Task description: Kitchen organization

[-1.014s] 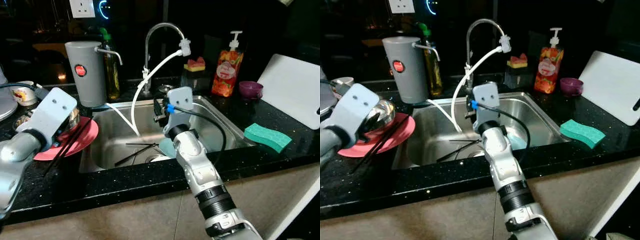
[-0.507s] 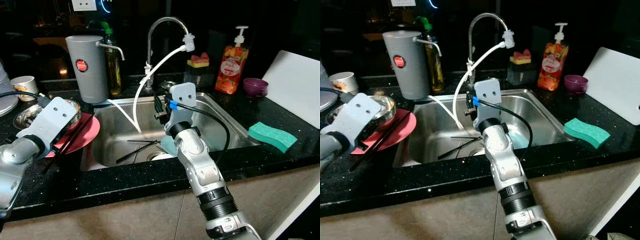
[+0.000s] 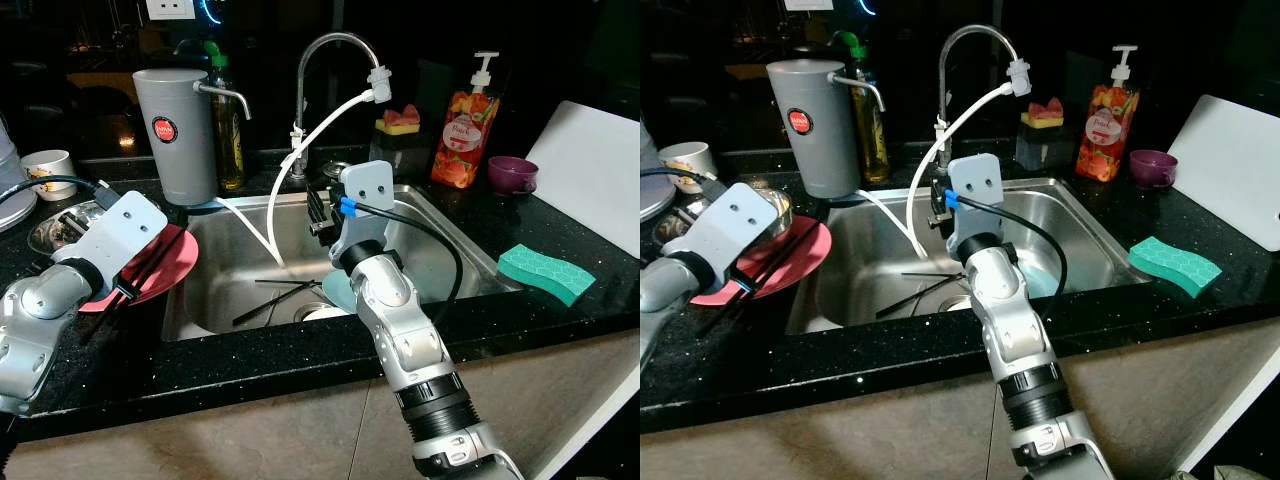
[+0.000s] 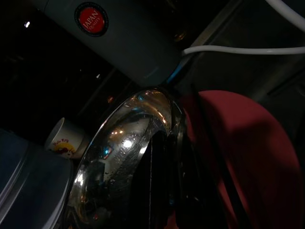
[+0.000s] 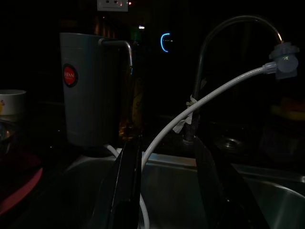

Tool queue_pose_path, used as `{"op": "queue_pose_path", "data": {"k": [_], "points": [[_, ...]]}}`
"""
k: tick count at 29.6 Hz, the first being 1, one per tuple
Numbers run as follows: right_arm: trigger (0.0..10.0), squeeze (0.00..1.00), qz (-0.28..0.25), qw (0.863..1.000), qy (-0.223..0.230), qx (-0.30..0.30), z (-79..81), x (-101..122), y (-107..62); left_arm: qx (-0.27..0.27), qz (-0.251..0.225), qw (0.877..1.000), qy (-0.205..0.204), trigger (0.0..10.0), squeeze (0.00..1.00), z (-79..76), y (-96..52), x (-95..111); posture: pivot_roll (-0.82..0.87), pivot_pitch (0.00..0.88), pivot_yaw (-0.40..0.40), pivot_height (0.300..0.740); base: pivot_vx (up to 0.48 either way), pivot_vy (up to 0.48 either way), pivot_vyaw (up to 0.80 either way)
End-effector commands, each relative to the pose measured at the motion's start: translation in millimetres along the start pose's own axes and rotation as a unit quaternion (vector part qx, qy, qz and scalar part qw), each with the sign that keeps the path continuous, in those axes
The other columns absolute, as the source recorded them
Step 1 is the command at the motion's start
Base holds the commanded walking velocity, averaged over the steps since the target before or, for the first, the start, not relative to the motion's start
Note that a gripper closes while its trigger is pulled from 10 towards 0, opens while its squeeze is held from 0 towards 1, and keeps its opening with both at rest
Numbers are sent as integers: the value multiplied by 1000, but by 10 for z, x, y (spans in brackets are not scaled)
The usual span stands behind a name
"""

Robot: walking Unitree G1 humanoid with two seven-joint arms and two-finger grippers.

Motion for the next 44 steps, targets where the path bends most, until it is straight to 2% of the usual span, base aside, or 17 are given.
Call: {"op": "queue_pose_path", "data": {"k": [1, 8, 9, 10, 11, 16, 17, 19, 20, 25, 26, 27, 34, 39, 40, 43, 44], "points": [[10000, 0, 3, 1000, 1, 5, 22, -12, -23, -15, 2, 1000, 6, 0, 0, -81, 25, -34, 190, 74, -37, 740, 0, 0, 0], [10000, 0, 4, 1000, 1, 9, 41, -20, -22, -7, -18, 1000, 22, 0, 0, -63, 25, 16, 193, 68, -40, 740, 0, 0, 0], [10000, 0, 5, 1000, 1, 10, 47, -20, -21, -5, -20, 1000, 22, 10000, 0, -60, 27, 23, 194, 66, -43, 740, 0, 0, 0], [10000, 0, 5, 1000, 1, 10, 47, -20, -21, -5, -20, 1000, 22, 10000, 0, -60, 27, 23, 194, 66, -43, 740, 0, 0, 0], [10000, 0, 4, 1000, 1, 11, 51, -20, -20, -3, -22, 1000, 20, 10000, 1000, -55, 28, 29, 194, 66, -43, 740, 0, 0, 0], [10000, 0, 5, 1000, 0, 14, 55, -20, -11, 3, -23, 1000, 16, 10000, 1000, -50, 96, 13, 190, 65, -47, 740, 0, 0, 0], [10000, 0, 5, 1000, 0, 14, 55, -20, -10, 3, -22, 1000, 13, 10000, 933, -59, 123, 2, 190, 65, -47, 740, 0, 0, 0], [10000, 0, 5, 1000, 0, 14, 55, -19, -9, 3, -21, 1000, 11, 10000, 933, -65, 139, -5, 190, 65, -47, 740, 0, 0, 0], [10000, 0, 5, 1000, 0, 13, 53, -18, -7, 3, -22, 1000, 8, 10000, 0, -74, 171, -10, 189, 65, -48, 740, 0, 0, 0], [10000, 0, 5, 1000, -1, 12, 43, -16, -3, 2, -23, 1000, -2, 10000, 0, -103, 269, -16, 185, 66, -47, 740, 0, 0, 0], [10000, 0, 5, 1000, -1, 11, 38, -15, 0, -2, -20, 1000, -6, 4157, 0, -124, 313, -34, 176, 65, -43, 740, 0, 0, 0], [10000, 0, 5, 1000, -1, 9, 33, -13, 2, -4, -16, 1000, -10, 0, 0, -138, 343, -54, 172, 65, -41, 740, 0, 0, 0], [10000, 0, 7, 1000, -4, 2, -9, -21, -18, -8, -21, 1000, -1, 0, 0, -167, 349, -47, 169, 65, -38, 740, 0, 0, 0], [10000, 0, 8, 1000, -3, 3, -6, -25, -25, 35, -40, 997, 59, 0, 0, -86, 332, 37, 169, 71, -44, 740, 0, 0, 0], [10000, 0, 7, 1000, -2, 5, 3, -20, -20, 47, -59, 994, 75, 10000, 0, -68, 323, 119, 171, 71, -47, 740, 0, 0, 0], [10000, 0, 6, 1000, -2, 6, 8, -15, -17, 56, -76, 992, 88, 10000, 0, -56, 312, 193, 175, 72, -51, 740, 0, 0, 0], [10000, 0, 3, 1000, 0, 9, 22, 3, -8, 80, -141, 981, 109, 10000, 0, -19, 260, 488, 177, 74, -54, 740, 0, 0, 0]]}}
Point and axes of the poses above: a point about 5 cm out from each wrist's last joint towards the gripper, its own y axis pointing out of the wrist towards the gripper, its own x axis along the axis of the wrist's last joint, z = x × y, the point moved 5 cm from there along y, pointing out of the wrist towards the gripper, and after that the axes turned 8 degrees about -y, right-handed, at the moved point
